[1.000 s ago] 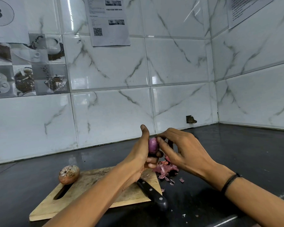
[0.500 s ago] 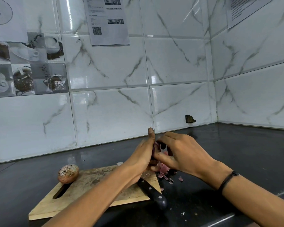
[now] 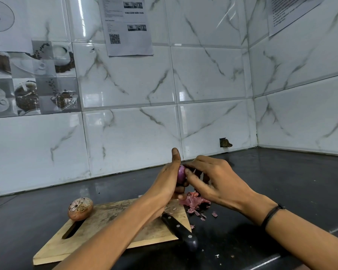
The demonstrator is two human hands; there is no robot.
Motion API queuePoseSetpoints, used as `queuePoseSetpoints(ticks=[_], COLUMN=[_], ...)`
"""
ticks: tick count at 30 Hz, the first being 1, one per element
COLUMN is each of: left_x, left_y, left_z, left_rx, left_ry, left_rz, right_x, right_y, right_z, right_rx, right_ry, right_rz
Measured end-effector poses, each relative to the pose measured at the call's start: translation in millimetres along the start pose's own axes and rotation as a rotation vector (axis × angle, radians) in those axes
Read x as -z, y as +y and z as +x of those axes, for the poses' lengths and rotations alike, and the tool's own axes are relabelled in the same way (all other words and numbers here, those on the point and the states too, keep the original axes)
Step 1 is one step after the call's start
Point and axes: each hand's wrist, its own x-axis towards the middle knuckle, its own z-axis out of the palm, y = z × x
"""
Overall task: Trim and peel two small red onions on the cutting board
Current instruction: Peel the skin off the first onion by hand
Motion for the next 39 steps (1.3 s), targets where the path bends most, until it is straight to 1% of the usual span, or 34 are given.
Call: queuePoseSetpoints(ticks=[5, 10, 12, 15, 17, 21, 25, 30, 34, 39], left_x=[-0.6, -1.5, -3.0, -6.3, -4.9, 0.5, 1.4, 5.8, 4.3, 1.6], left_y=[-7.1, -13.9, -11.4, -7.1, -4.6, -1.4, -3.3, -7.7, -8.6, -7.8], left_z=[8.4, 9.5, 5.0, -1.5, -2.2, 2.2, 5.0, 11.3, 7.8, 7.5], left_rx=[0.019, 0.038, 0.014, -0.023, -0.041, -0.087, -0.068, -0.064, -0.069, -0.081], left_ry=[0.072, 0.078, 0.088, -0.016, -0.032, -0.014, 0.051, 0.127, 0.137, 0.120], left_rz=[0.061, 0.075, 0.069, 0.015, -0.014, -0.066, -0.055, -0.015, 0.007, 0.010], right_x=[-1.6, -4.7, -5.2, -1.7, 1.7, -1.4, 0.4, 0.6, -3.4, -6.1], right_y=[-0.8, 1.1, 2.6, 8.2, 8.9, 2.8, -1.7, -3.9, -0.2, -0.1], right_z=[0.5, -0.1, 0.2, 1.8, 1.0, 1.3, -0.1, 0.3, 0.2, 1.2], right_rx=[-0.002, 0.003, -0.001, -0.028, -0.034, -0.029, -0.018, 0.001, 0.025, -0.029], right_ry=[0.001, -0.057, -0.071, -0.072, -0.039, 0.018, 0.091, 0.072, 0.056, 0.020], right_rz=[-0.018, -0.108, -0.114, -0.057, -0.020, 0.008, 0.045, 0.039, -0.010, -0.050])
